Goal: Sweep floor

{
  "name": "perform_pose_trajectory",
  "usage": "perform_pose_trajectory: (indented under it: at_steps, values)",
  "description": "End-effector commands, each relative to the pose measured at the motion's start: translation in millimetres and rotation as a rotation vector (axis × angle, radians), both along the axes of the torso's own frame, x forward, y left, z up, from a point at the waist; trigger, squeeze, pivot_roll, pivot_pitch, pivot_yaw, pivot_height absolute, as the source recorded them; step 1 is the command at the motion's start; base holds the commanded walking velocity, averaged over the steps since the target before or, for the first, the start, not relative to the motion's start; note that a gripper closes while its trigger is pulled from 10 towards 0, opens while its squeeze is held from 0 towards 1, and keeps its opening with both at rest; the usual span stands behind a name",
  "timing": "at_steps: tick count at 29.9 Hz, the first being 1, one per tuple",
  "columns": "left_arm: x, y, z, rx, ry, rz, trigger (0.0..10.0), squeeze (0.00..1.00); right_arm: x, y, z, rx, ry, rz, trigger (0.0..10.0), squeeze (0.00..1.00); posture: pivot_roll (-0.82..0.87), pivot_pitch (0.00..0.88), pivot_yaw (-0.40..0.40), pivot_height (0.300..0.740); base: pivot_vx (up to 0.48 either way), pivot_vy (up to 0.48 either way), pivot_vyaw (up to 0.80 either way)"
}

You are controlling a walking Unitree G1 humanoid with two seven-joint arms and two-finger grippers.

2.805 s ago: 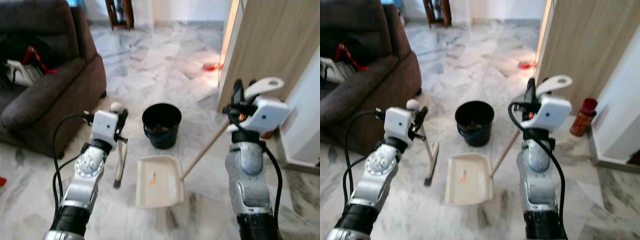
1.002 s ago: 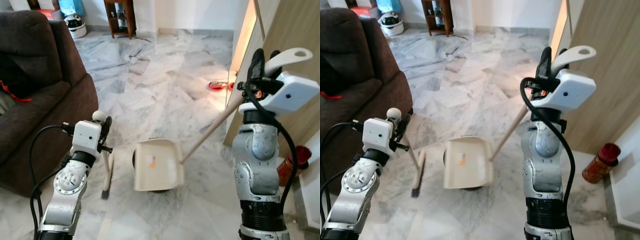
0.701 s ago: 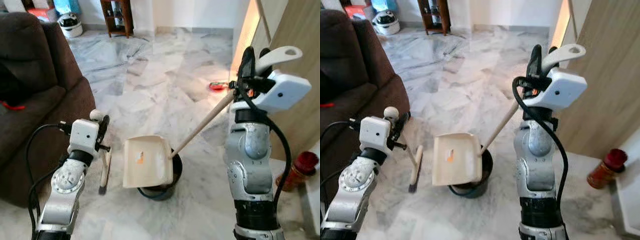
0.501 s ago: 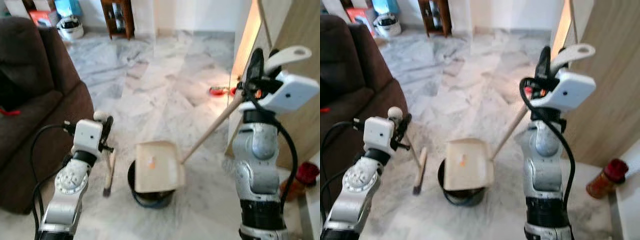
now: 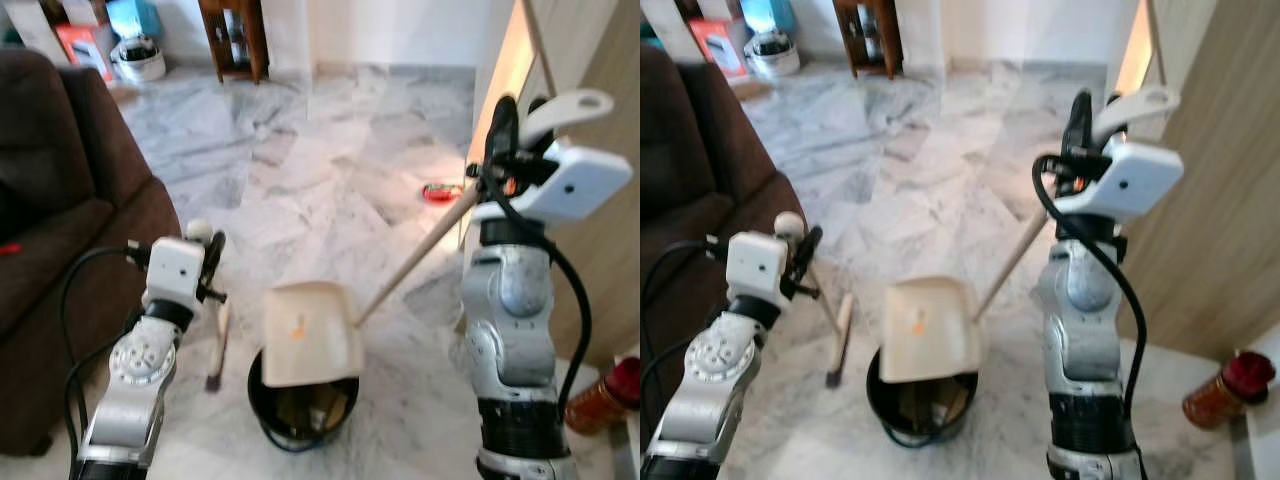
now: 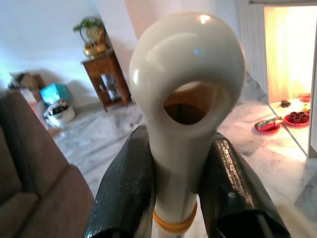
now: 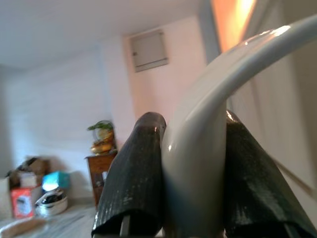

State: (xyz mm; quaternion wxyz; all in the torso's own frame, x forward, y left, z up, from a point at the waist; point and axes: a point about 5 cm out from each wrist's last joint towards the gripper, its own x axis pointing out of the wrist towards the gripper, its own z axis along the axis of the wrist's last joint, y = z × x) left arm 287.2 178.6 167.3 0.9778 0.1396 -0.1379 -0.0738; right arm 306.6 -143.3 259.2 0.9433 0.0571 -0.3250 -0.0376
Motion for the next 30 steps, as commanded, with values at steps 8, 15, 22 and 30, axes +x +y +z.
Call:
perform_pose_trajectory:
  at_steps: [8, 15, 22, 30]
  values:
    - [-2.4, 2.3, 10.1, 0.019, -0.054, 0.011, 10.0, 0.00, -10.2, 26.7, 14.4, -0.021, -0.090, 0.151, 10.0, 0.00, 0.02, 0.076, 0.068, 0.740, 0.000, 0.000, 0.00]
    - [-2.6, 1.2, 9.7, 0.019, -0.053, 0.005, 10.0, 0.00, -18.9, 49.3, 16.9, -0.157, -0.138, 0.242, 10.0, 0.00, 0.01, 0.077, 0.068, 0.740, 0.000, 0.000, 0.00]
    - [-2.8, 0.6, 9.9, 0.018, -0.055, 0.002, 10.0, 0.00, -24.9, 67.2, 14.8, -0.240, -0.159, 0.286, 10.0, 0.00, 0.02, 0.081, 0.068, 0.740, 0.000, 0.000, 0.00]
    - [-3.1, -1.7, 9.9, 0.029, -0.059, -0.010, 10.0, 0.00, -42.7, 96.8, 22.2, -0.290, -0.242, 0.323, 10.0, 0.00, 0.02, 0.079, 0.067, 0.740, 0.000, 0.000, 0.00]
